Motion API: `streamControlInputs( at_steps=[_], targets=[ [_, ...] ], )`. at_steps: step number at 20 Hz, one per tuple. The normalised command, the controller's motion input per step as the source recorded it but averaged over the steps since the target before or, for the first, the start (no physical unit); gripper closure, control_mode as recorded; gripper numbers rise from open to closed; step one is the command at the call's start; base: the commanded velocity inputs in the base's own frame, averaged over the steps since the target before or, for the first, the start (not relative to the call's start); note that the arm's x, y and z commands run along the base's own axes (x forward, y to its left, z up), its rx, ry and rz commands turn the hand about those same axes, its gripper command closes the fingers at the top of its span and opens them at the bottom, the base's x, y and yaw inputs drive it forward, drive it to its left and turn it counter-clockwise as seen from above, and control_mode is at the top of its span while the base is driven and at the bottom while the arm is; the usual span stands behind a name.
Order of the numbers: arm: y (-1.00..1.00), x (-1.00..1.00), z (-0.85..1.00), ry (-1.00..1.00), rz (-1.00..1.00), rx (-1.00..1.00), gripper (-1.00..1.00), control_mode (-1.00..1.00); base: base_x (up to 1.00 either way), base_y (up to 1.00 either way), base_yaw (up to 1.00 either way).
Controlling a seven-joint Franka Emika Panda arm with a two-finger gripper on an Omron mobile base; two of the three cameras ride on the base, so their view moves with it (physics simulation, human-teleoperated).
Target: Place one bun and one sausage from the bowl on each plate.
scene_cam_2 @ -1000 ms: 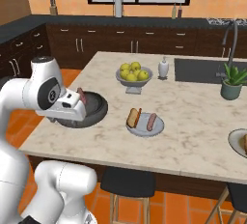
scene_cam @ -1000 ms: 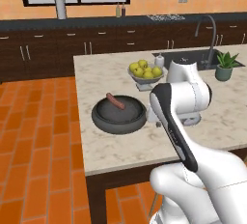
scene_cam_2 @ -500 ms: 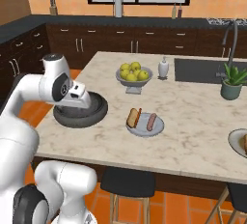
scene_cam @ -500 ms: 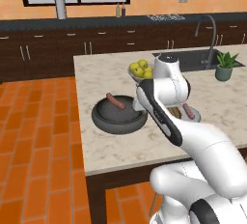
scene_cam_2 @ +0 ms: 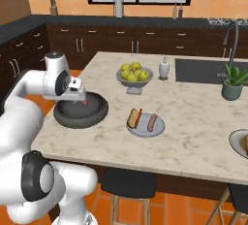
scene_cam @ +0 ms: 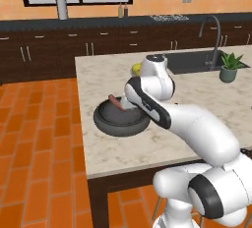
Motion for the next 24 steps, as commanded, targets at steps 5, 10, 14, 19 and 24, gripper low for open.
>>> streamControlInputs(
  at_steps=[5,10,14,19,24],
  targets=[
    [0.20,0.52,-0.12,0.00,0.09,0.00,-1.00,-1.00,0.00,0.00,0.00],
    [0.24,0.40,0.00,0.00,0.01,0.00,-1.00,-1.00,0.00,0.00,0.00],
    [0.06,0.30,-0.09,0.00,0.03,0.00,-1.00,-1.00,0.00,0.00,0.00],
    [-0.01,0.51,-0.31,0.00,0.06,0.00,-1.00,-1.00,0.00,0.00,0.00],
    [-0.03,0.49,-0.24,0.00,0.04,0.00,-1.00,-1.00,0.00,0.00,0.00]
  ],
)
